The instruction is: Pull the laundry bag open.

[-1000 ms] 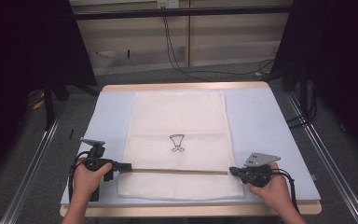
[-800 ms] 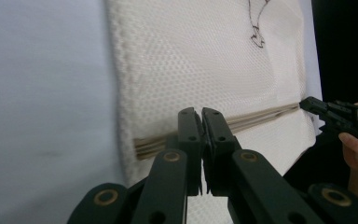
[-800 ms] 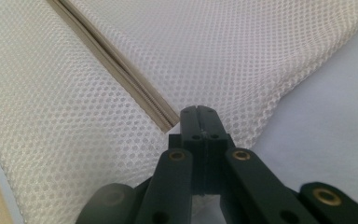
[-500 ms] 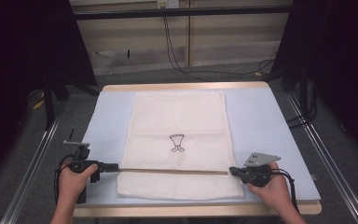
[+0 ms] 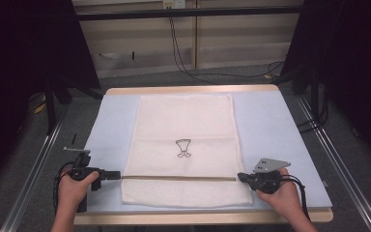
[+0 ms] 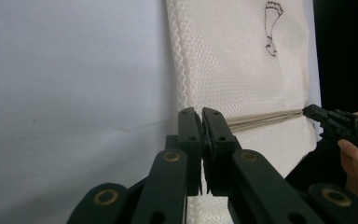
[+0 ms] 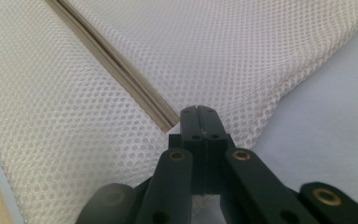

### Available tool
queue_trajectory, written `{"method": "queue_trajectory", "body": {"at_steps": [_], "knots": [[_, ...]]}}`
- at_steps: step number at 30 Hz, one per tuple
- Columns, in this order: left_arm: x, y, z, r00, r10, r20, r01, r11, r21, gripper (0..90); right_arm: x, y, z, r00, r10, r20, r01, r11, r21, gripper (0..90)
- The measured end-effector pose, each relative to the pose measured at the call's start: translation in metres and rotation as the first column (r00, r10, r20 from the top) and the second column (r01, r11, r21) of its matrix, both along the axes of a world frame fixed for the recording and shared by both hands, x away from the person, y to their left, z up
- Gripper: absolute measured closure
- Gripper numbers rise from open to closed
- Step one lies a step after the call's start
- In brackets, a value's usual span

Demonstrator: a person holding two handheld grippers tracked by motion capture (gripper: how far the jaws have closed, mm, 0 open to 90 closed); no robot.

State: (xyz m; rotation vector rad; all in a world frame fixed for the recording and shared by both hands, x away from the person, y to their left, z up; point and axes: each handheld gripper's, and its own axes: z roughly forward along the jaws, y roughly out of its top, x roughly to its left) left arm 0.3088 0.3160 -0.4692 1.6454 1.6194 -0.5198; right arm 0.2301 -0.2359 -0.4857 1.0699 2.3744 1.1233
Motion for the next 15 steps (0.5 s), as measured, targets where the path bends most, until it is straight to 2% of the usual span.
{"method": "queue_trajectory", "body": {"at_steps": [1,2,7,10,11,13,15], "knots": [[0.0,0.0,0.0,1.0,-0.002,0.003,0.002,0.9999,0.012,87.1,0.0,0.0,0.0,1.0,0.0,-0.001,0.0,1.0,0.001,90.0],[-0.001,0.0,-0.001,1.0,-0.004,-0.007,0.005,0.9999,0.014,87.1,0.0,0.0,0.0,1.0,0.001,0.0,-0.001,1.0,0.001,90.0],[-0.001,-0.002,0.001,1.0,-0.003,0.002,0.003,0.9998,0.02,87.1,0.0,0.0,0.0,1.0,0.002,0.002,-0.002,1.0,0.003,90.0],[-0.002,-0.003,0.005,0.9996,0.003,0.027,-0.003,1.0,0.009,86.3,0.0,-0.001,-0.001,1.0,0.004,0.003,-0.004,1.0,0.006,90.0],[-0.003,-0.002,0.007,0.9983,0.008,0.058,-0.009,0.9995,0.03,85.4,0.0,-0.001,-0.001,1.0,0.007,0.006,-0.007,1.0,0.004,90.0],[-0.003,-0.002,0.01,0.9969,0.033,0.071,-0.035,0.9991,0.025,81.5,0.0,-0.001,-0.001,0.9999,0.01,0.008,-0.01,0.9999,0.004,90.0],[-0.004,0.001,0.013,0.9948,0.019,0.1,-0.023,0.9993,0.031,78.2,0.001,-0.002,0.0,1.0,0.008,-0.004,-0.008,0.9998,0.018,89.0]]}}
